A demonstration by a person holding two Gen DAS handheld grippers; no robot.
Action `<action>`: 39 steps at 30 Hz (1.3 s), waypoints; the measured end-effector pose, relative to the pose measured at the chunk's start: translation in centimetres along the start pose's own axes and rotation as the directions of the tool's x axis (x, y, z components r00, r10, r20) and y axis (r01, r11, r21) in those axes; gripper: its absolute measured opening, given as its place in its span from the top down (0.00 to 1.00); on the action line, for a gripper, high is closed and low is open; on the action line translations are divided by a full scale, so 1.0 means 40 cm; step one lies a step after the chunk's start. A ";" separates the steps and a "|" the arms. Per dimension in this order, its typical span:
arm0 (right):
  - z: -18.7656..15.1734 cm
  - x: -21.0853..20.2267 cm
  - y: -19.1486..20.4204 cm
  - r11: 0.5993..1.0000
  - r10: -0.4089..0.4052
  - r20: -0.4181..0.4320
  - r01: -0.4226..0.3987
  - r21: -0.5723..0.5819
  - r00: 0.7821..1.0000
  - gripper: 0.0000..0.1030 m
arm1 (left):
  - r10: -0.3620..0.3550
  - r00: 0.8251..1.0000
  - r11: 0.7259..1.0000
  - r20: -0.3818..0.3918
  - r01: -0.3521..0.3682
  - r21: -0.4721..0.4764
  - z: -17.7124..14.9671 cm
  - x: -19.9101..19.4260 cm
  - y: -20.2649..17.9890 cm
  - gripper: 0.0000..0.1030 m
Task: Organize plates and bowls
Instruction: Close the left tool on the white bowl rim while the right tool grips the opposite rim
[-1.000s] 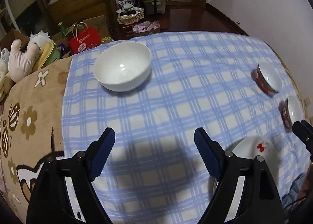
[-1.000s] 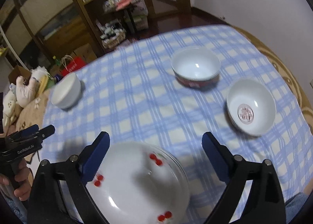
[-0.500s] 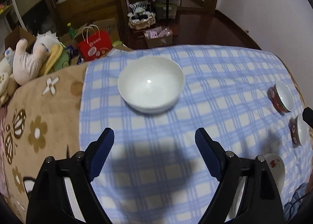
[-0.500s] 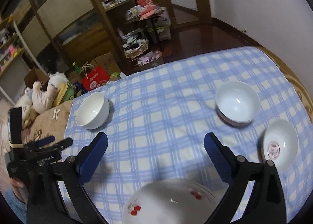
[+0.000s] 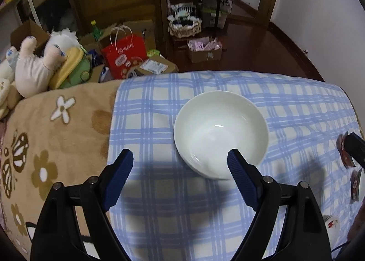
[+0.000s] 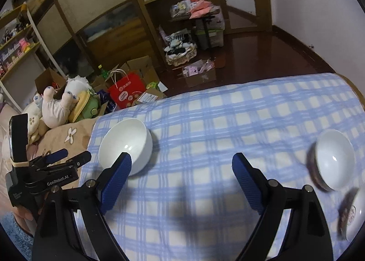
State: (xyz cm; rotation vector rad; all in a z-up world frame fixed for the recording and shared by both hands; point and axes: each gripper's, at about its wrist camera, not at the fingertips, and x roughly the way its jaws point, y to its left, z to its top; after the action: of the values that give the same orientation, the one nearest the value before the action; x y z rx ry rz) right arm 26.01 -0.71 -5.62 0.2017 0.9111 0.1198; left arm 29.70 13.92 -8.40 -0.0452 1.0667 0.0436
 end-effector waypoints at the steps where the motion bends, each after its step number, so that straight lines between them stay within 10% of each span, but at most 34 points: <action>1: 0.005 0.017 0.005 1.000 0.002 -0.011 -0.002 0.004 1.000 0.09 | -0.003 1.000 1.000 -0.015 0.002 -0.005 0.008 0.019 0.005 0.19; 13: 0.022 0.240 0.073 0.996 0.069 -0.131 -0.060 0.074 0.989 0.14 | -0.008 0.996 0.995 -0.089 -0.001 -0.101 0.041 0.160 0.057 0.21; 18: 0.001 0.305 0.110 0.997 0.047 -0.170 -0.036 0.068 0.984 0.28 | -0.021 0.989 0.993 -0.143 0.003 -0.119 0.036 0.210 0.073 0.57; 27: -0.008 0.362 0.146 0.997 -0.002 -0.232 0.019 0.075 0.973 0.78 | -0.030 0.986 0.998 -0.164 0.020 -0.060 0.029 0.226 0.023 0.89; 39: -0.009 0.375 0.146 0.997 -0.005 -0.284 0.025 0.067 0.959 0.86 | -0.030 0.992 0.999 -0.124 0.025 -0.035 0.017 0.211 0.008 0.90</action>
State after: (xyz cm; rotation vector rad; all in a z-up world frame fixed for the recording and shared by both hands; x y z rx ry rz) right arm 34.74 7.84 -16.12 0.2467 1.2044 0.1047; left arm 34.33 14.39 -15.47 -0.0938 1.1898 0.0340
